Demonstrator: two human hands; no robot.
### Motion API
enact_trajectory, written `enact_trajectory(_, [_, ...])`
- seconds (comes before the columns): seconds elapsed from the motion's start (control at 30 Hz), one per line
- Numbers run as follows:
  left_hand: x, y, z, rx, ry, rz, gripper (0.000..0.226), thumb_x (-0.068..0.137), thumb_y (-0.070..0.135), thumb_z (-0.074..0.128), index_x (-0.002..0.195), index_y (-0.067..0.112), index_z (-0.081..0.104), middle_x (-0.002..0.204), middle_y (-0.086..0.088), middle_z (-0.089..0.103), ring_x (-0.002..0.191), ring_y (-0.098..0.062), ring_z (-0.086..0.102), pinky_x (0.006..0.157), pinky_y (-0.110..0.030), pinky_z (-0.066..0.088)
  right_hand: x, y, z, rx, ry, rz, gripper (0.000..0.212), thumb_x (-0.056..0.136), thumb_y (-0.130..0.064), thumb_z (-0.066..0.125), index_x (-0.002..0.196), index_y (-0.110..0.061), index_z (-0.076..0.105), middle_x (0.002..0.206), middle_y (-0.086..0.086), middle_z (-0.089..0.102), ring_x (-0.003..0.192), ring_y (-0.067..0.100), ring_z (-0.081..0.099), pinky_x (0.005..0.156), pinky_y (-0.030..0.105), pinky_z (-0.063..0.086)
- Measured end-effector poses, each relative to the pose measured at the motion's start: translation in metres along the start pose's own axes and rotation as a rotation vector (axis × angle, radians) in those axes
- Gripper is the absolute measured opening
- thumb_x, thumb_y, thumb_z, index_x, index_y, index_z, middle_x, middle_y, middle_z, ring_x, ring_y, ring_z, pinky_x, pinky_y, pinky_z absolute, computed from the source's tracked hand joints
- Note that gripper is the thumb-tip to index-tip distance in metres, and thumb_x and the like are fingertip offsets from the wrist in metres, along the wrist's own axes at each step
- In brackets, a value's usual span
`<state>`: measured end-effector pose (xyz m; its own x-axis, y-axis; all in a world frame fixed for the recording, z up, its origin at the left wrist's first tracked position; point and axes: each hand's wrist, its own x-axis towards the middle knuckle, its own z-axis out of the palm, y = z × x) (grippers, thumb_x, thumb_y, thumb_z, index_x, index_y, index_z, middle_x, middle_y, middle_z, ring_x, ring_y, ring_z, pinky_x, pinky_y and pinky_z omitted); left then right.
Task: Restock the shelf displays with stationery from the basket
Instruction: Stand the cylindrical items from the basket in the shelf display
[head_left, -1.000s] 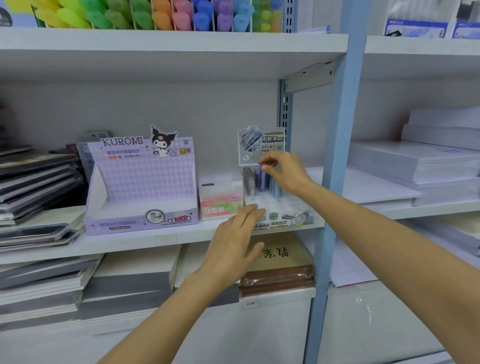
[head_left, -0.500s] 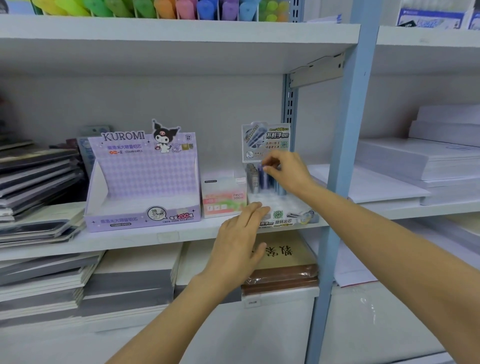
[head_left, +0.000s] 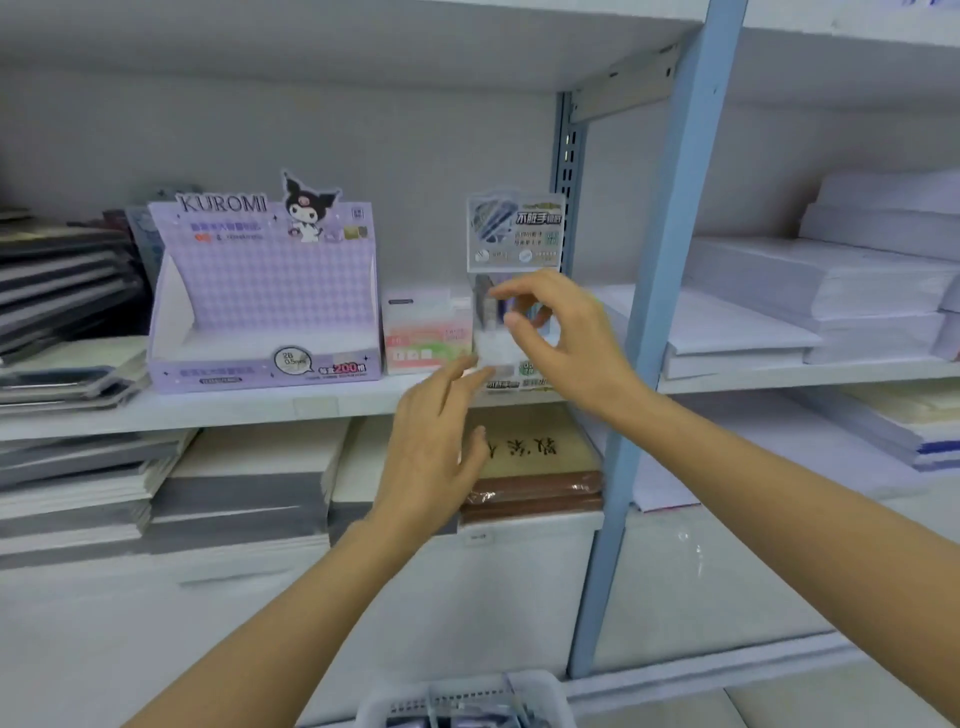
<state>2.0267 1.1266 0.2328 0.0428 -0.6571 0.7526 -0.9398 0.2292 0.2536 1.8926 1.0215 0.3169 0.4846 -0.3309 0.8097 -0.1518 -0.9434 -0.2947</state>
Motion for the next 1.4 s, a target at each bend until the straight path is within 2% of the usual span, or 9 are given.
enact_trajectory(0.13, [-0.058,-0.015,0.017,0.022,0.088,-0.083,0.033,0.082,0.004,0.057,0.114,0.012,0.058,0.112,-0.003,0.058,0.104,-0.02,0.052,0.088,-0.029,0.035,-0.062,-0.03,0.025,0.184,-0.103,-0.073,0.012,0.091,-0.006,0.056,0.095,-0.01,0.066,0.09,-0.001,0.059,0.076,0.011,0.054,0.065,0.017,0.041])
enact_trajectory(0.27, [-0.138,-0.046,0.047,0.034,-0.14,-0.238,0.028,0.079,-0.003,0.065,0.103,0.01,0.062,0.094,-0.003,0.06,0.087,-0.027,0.055,0.074,-0.038,0.041,-0.135,-0.021,0.083,0.242,-0.402,0.083,0.012,0.091,-0.006,0.058,0.094,-0.012,0.068,0.087,-0.007,0.062,0.072,0.006,0.054,0.065,0.015,0.041])
enact_trajectory(0.43, [-0.25,-0.091,0.083,0.042,-0.622,-0.541,0.031,0.094,0.015,0.053,0.126,0.017,0.052,0.127,0.0,0.054,0.113,-0.021,0.051,0.093,-0.032,0.037,-0.226,0.022,0.167,0.244,-0.737,0.394,0.015,0.093,-0.014,0.056,0.103,-0.013,0.067,0.097,0.0,0.068,0.077,0.014,0.059,0.071,0.028,0.05])
enact_trajectory(0.67, [-0.358,-0.123,0.104,0.02,-1.065,-0.806,0.062,0.101,0.031,0.043,0.154,0.022,0.012,0.163,0.005,0.002,0.141,-0.017,0.032,0.11,-0.026,0.029,-0.338,0.057,0.246,0.173,-1.199,0.594,0.029,0.093,-0.013,0.057,0.122,-0.014,0.058,0.122,0.007,0.056,0.106,0.023,0.058,0.09,0.034,0.047])
enact_trajectory(0.83, [-0.383,-0.125,0.111,-0.019,-0.894,-0.764,0.059,0.097,0.025,0.05,0.15,0.028,0.023,0.161,0.008,0.005,0.133,-0.014,0.041,0.107,-0.023,0.033,-0.393,0.053,0.278,0.08,-1.295,0.518,0.035,0.091,-0.015,0.061,0.126,-0.015,0.055,0.139,0.003,0.039,0.124,0.023,0.047,0.096,0.033,0.043])
enact_trajectory(0.93, [-0.386,-0.125,0.111,-0.049,-0.756,-0.741,0.049,0.092,0.013,0.06,0.139,0.017,0.047,0.154,-0.004,0.033,0.132,-0.022,0.043,0.108,-0.033,0.035,-0.396,0.054,0.286,0.075,-1.178,0.485,0.021,0.094,-0.018,0.058,0.114,-0.014,0.06,0.119,0.002,0.048,0.108,0.021,0.053,0.082,0.028,0.042])
enact_trajectory(1.07, [-0.381,-0.129,0.114,-0.065,-0.535,-0.731,0.026,0.083,0.006,0.07,0.108,0.011,0.068,0.109,-0.006,0.062,0.098,-0.024,0.058,0.086,-0.036,0.048,-0.372,0.055,0.29,0.294,-0.939,0.669,0.014,0.092,-0.027,0.063,0.102,-0.019,0.066,0.099,-0.009,0.059,0.088,0.004,0.054,0.074,0.013,0.038])
enact_trajectory(1.23, [-0.365,-0.122,0.119,-0.517,-0.548,-1.038,0.034,0.088,0.03,0.069,0.119,0.025,0.056,0.097,0.008,0.064,0.085,-0.007,0.058,0.078,-0.023,0.048,-0.346,0.038,0.304,0.628,-0.897,0.982,0.019,0.088,-0.025,0.069,0.106,-0.019,0.068,0.096,-0.006,0.071,0.085,0.009,0.067,0.079,0.025,0.055])
enact_trajectory(1.4, [-0.361,-0.125,0.119,-0.758,-0.455,-1.284,0.013,0.1,0.017,0.049,0.107,0.01,0.058,0.068,-0.006,0.059,0.059,-0.015,0.053,0.059,-0.031,0.047,-0.346,0.031,0.314,0.61,-0.96,0.886,0.023,0.093,-0.035,0.061,0.113,-0.026,0.068,0.106,-0.014,0.069,0.098,-0.001,0.062,0.086,0.015,0.049])
